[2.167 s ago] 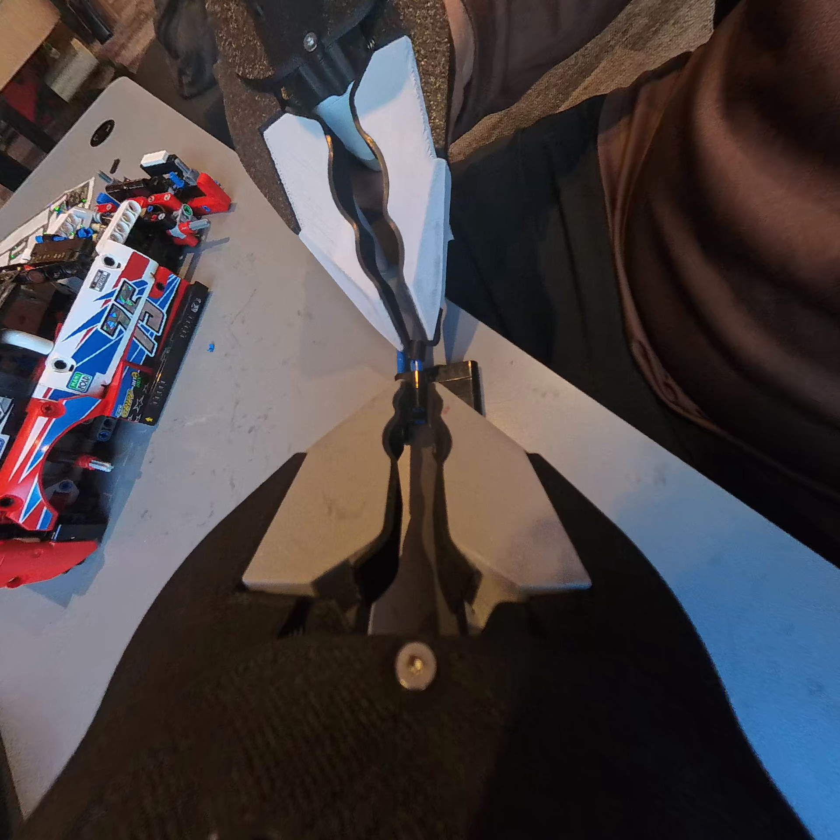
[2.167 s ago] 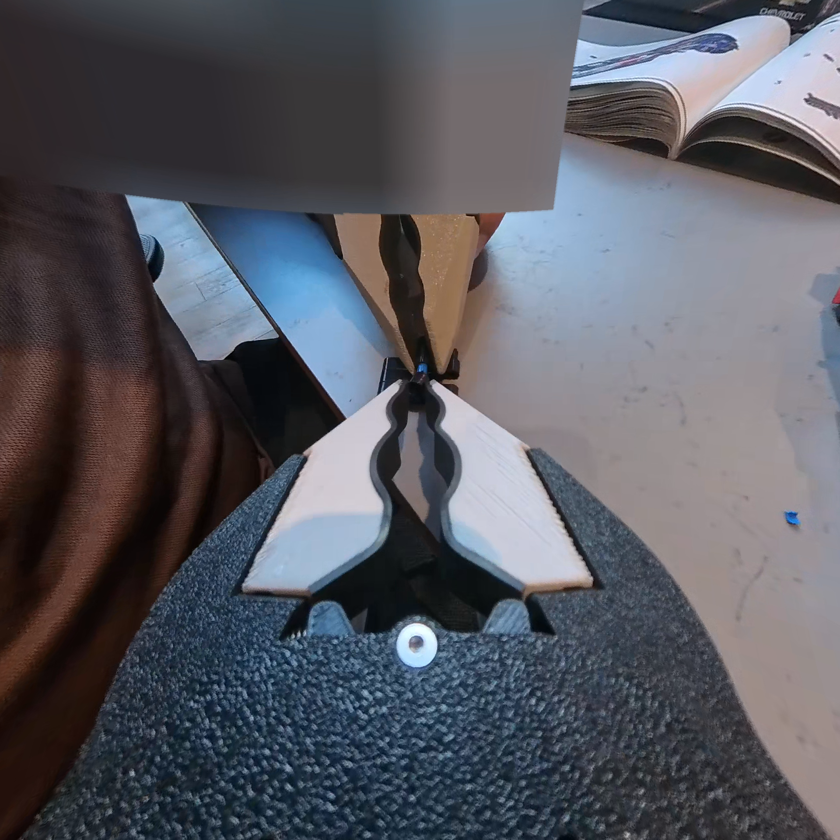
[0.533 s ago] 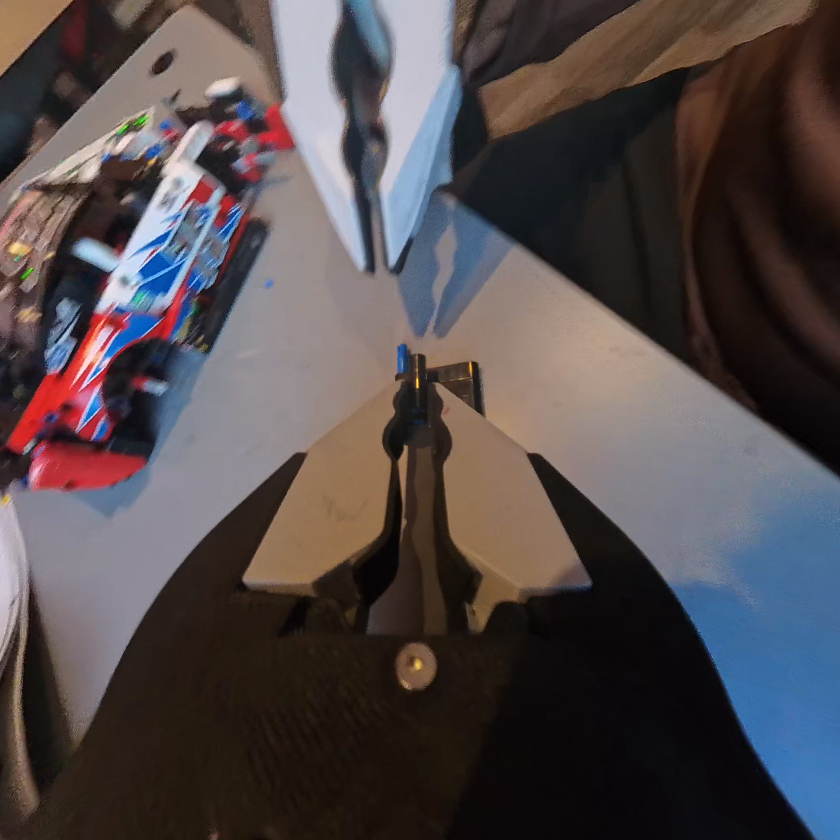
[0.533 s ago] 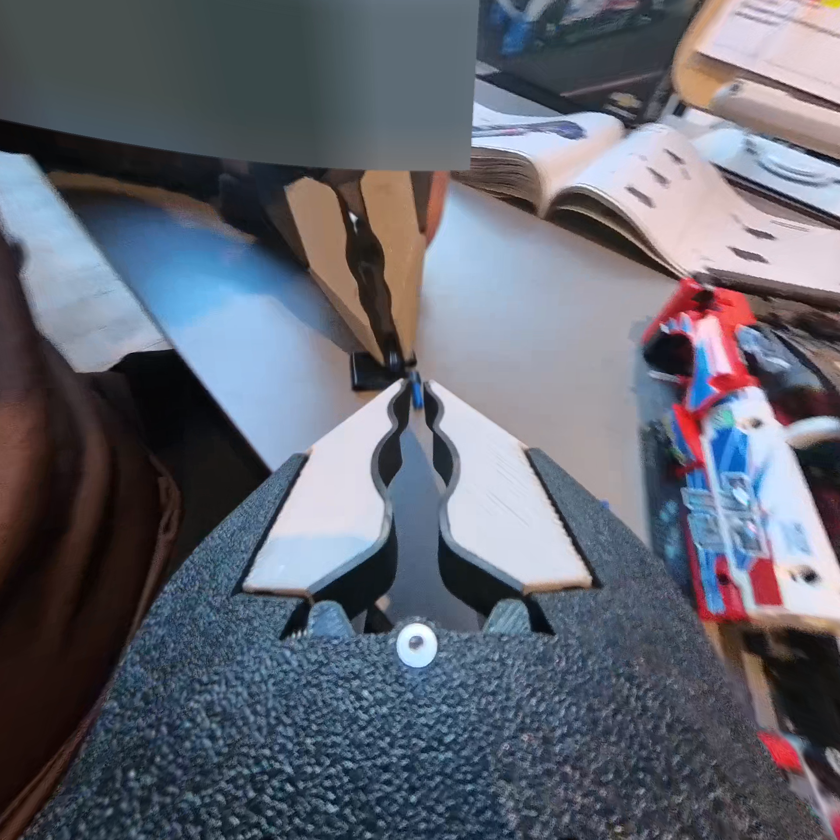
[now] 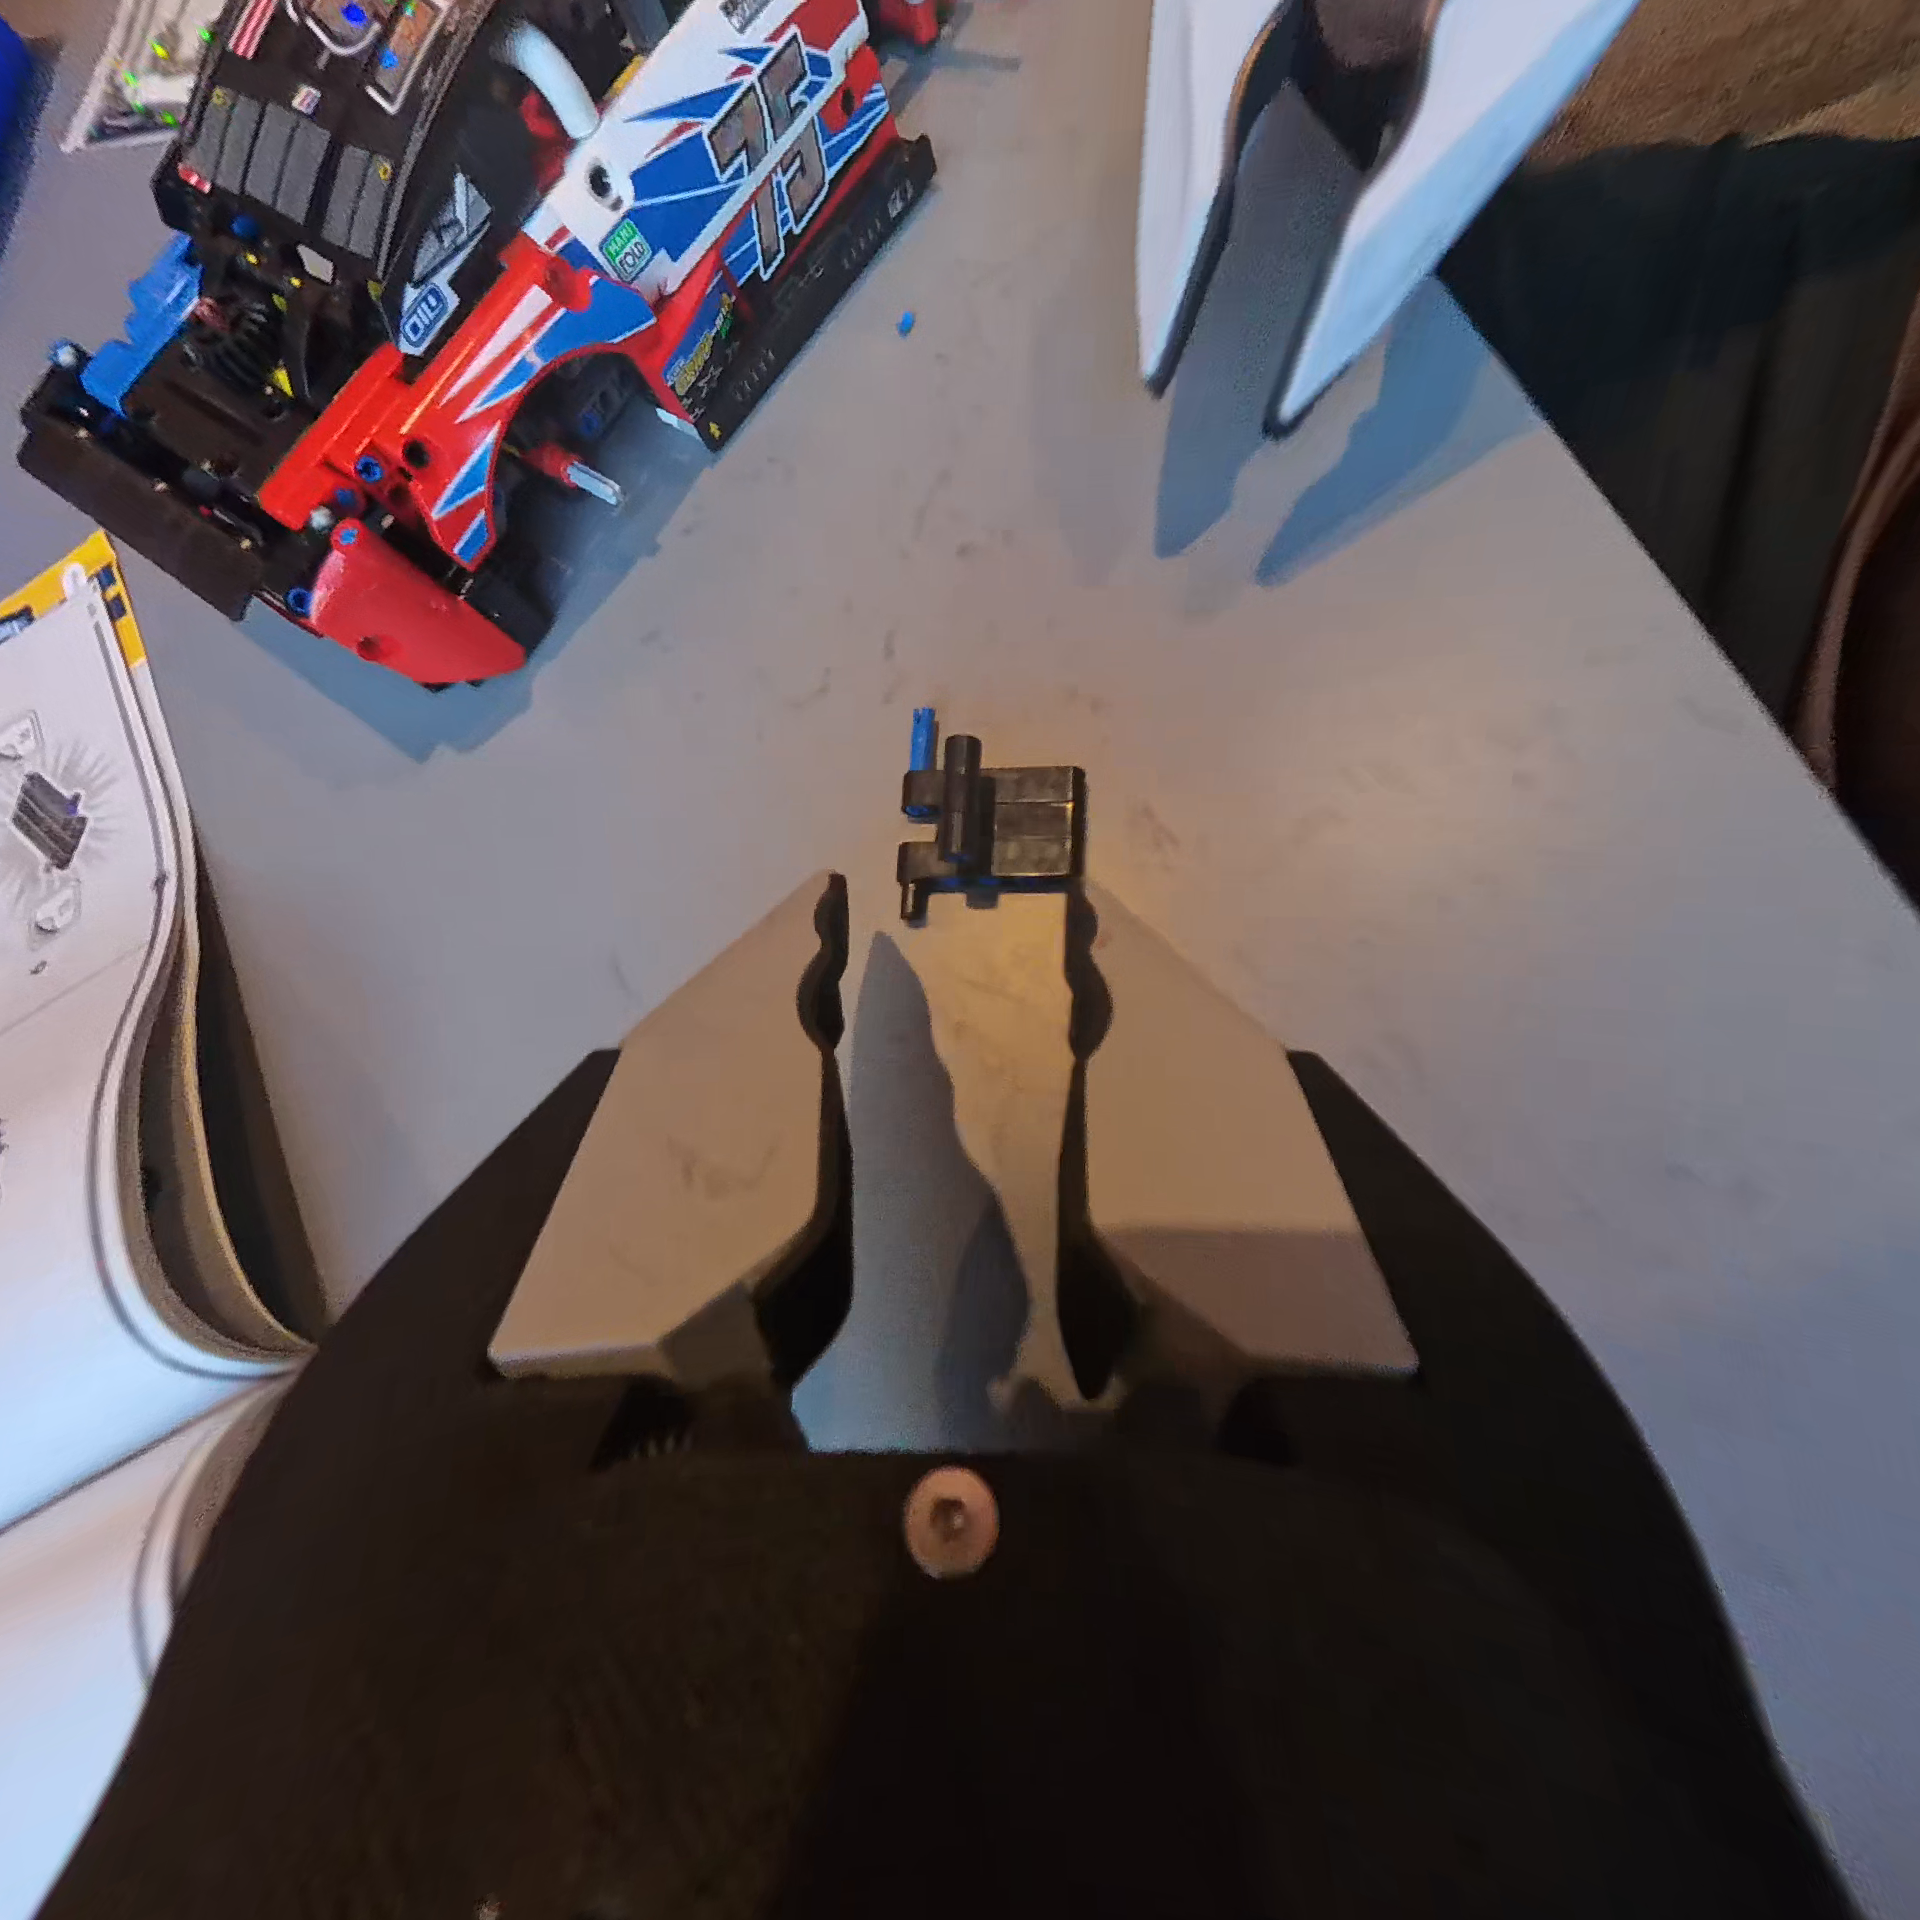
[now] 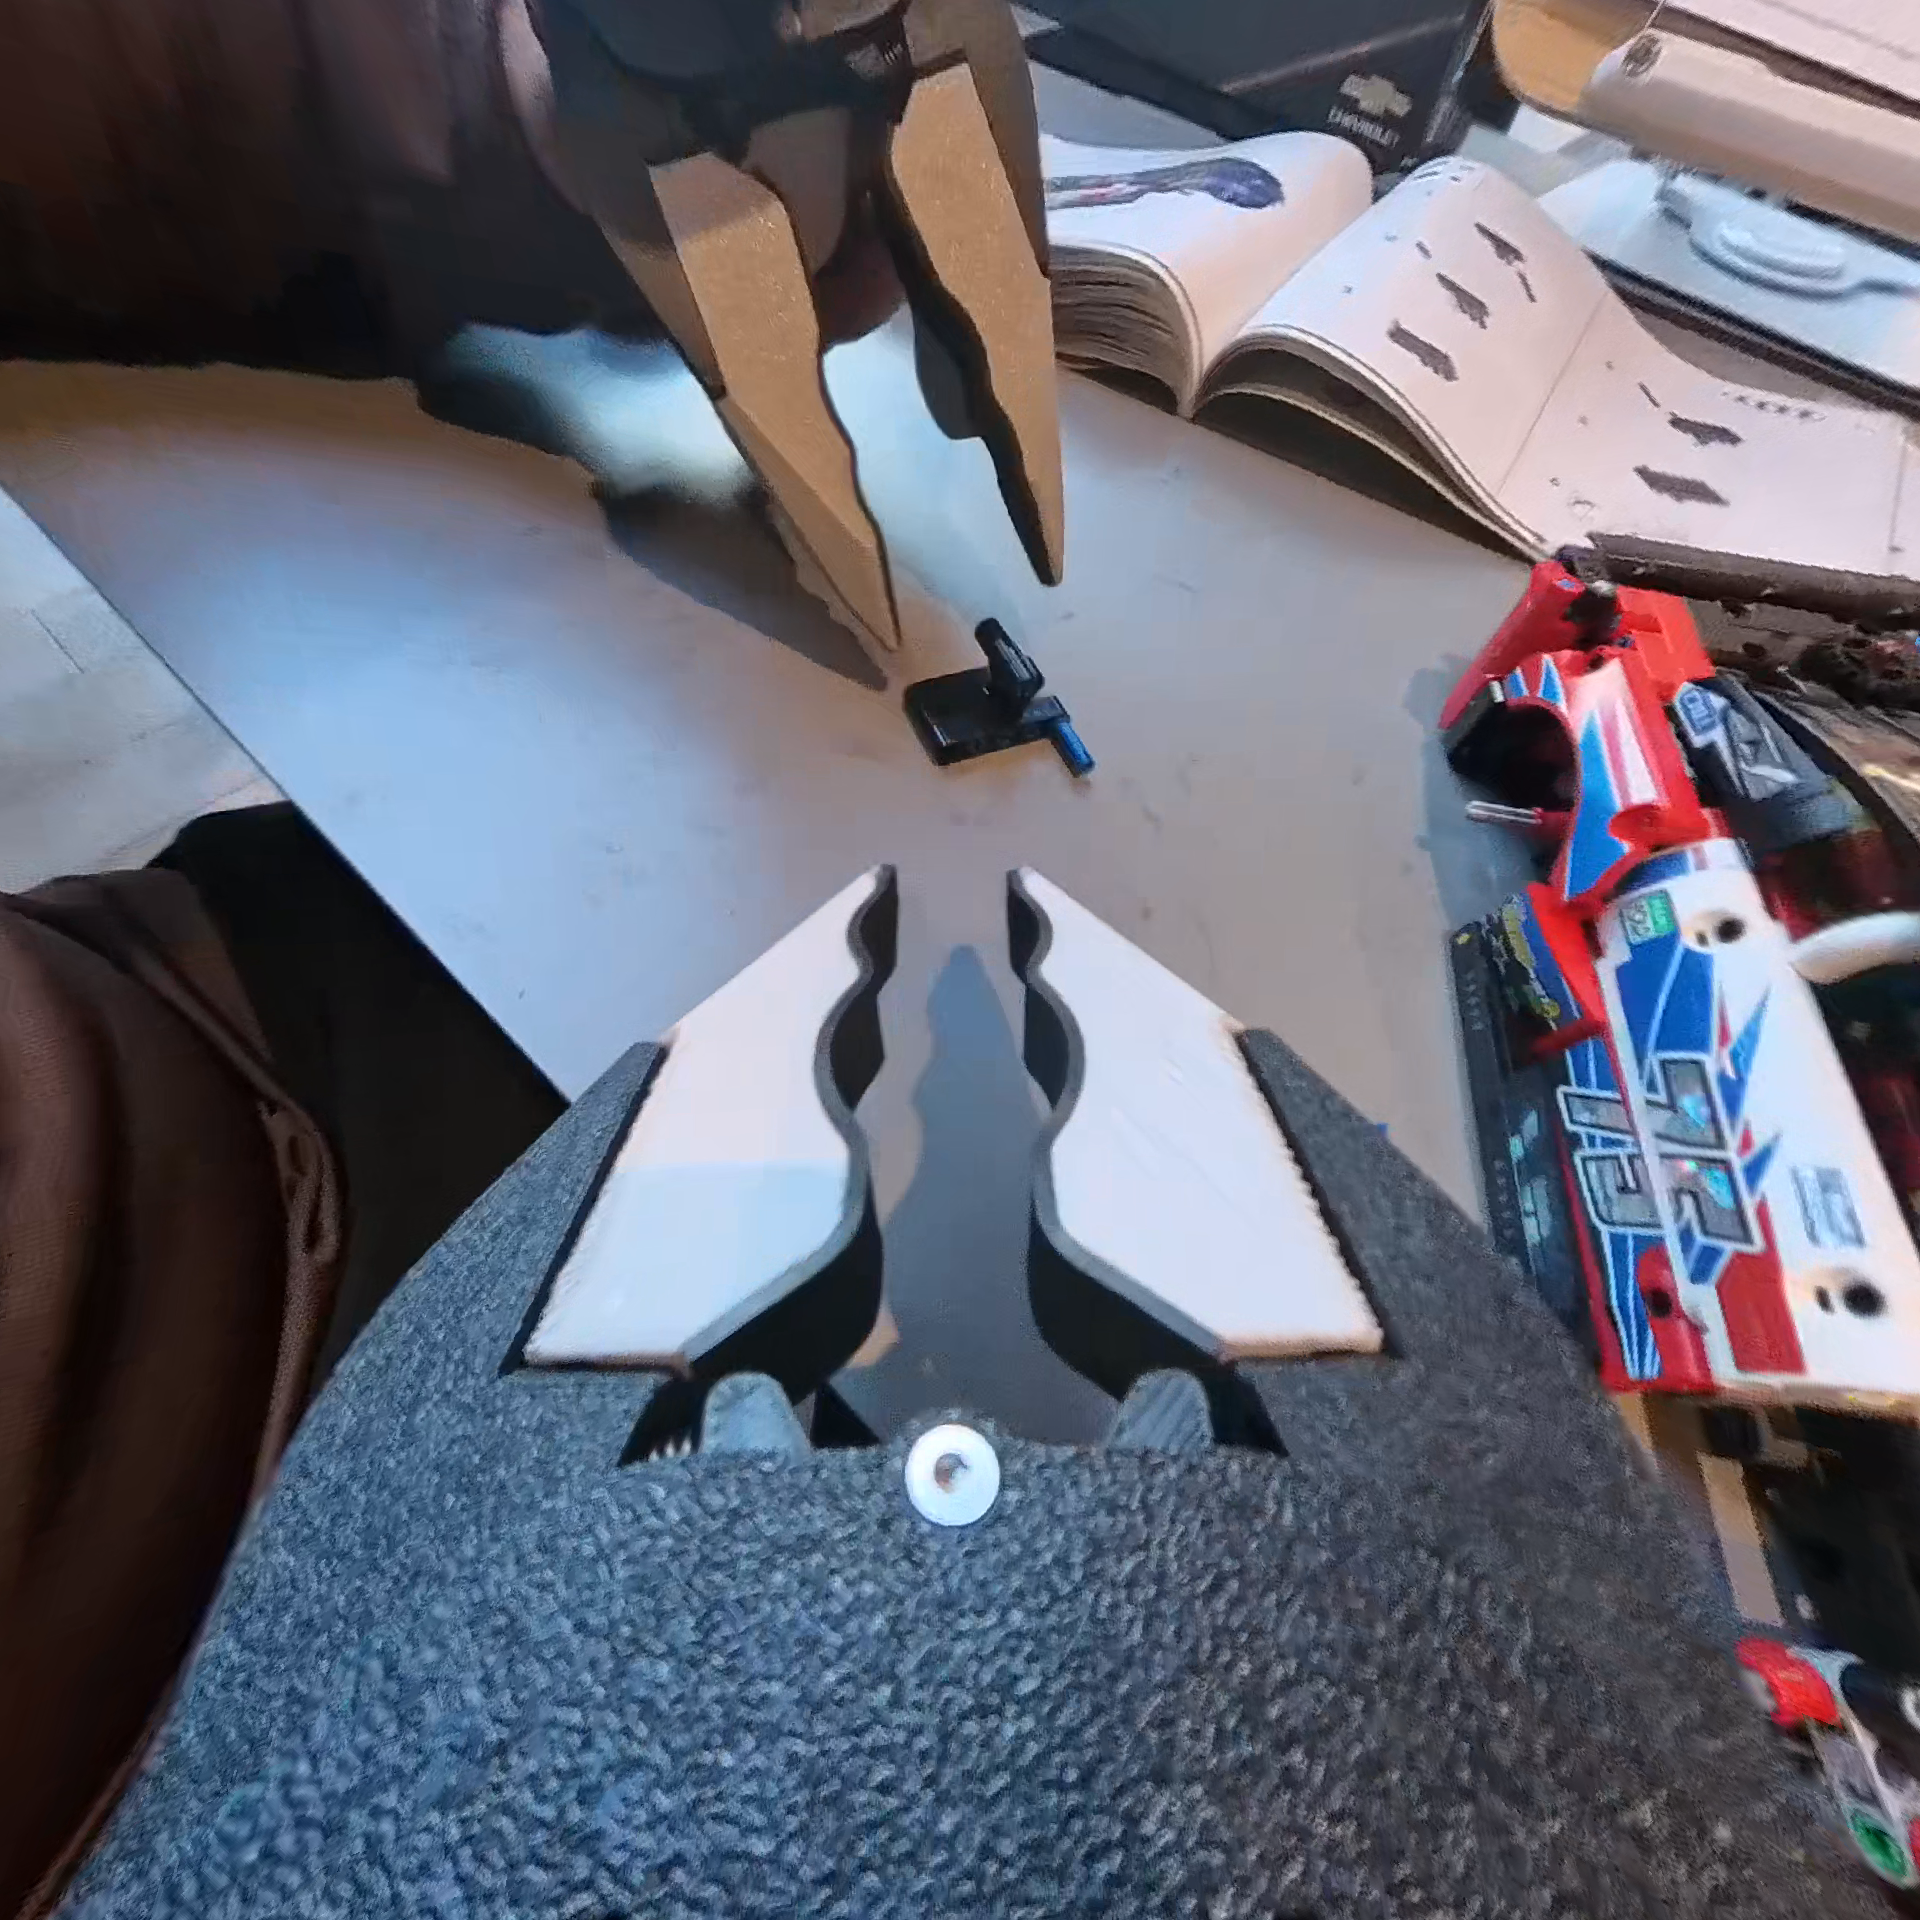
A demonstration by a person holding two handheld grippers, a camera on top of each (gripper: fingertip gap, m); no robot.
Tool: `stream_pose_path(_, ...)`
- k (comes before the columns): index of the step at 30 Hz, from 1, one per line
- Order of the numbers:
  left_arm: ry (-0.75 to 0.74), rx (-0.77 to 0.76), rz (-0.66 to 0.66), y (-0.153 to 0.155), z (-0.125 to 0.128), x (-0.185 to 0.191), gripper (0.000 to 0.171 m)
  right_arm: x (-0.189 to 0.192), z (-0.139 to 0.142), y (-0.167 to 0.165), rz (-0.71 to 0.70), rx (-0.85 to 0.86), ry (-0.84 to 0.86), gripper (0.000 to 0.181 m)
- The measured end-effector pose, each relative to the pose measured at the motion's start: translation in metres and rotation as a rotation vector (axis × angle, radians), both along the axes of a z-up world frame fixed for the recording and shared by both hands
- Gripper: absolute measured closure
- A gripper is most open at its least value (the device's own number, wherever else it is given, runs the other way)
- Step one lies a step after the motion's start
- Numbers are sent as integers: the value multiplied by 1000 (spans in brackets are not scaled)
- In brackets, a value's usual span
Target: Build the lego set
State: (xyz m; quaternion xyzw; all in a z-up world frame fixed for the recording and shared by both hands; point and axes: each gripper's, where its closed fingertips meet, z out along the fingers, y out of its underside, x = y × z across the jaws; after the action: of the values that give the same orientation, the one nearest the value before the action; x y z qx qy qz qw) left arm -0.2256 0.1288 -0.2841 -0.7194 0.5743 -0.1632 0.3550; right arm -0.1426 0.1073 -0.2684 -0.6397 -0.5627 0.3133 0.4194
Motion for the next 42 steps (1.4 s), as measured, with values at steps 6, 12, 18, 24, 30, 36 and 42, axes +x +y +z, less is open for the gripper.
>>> stream_pose_path(6,41,-114,194,-11,-15,-2,117,-25,-6,10,-15,-119,-53,137)
stream_pose_path(12,-100,-103,288,-6,-4,5,119,-63,4,31,42,-195,-125,138)
stream_pose_path(18,-99,-164,308,3,-17,6,128,-79,-30,32,189,-352,-311,156)
stream_pose_path(24,-102,-165,288,2,-18,7,133,-83,-29,35,179,-446,-247,165)
stream_pose_path(30,-102,-163,329,2,-17,-3,128,-86,-10,34,175,-341,-134,174)
stream_pose_path(36,-393,-292,280,-9,15,9,129,-87,26,28,162,-118,-4,174)
stream_pose_path(42,-698,-475,223,-15,46,16,160,-92,47,10,208,-89,74,173)
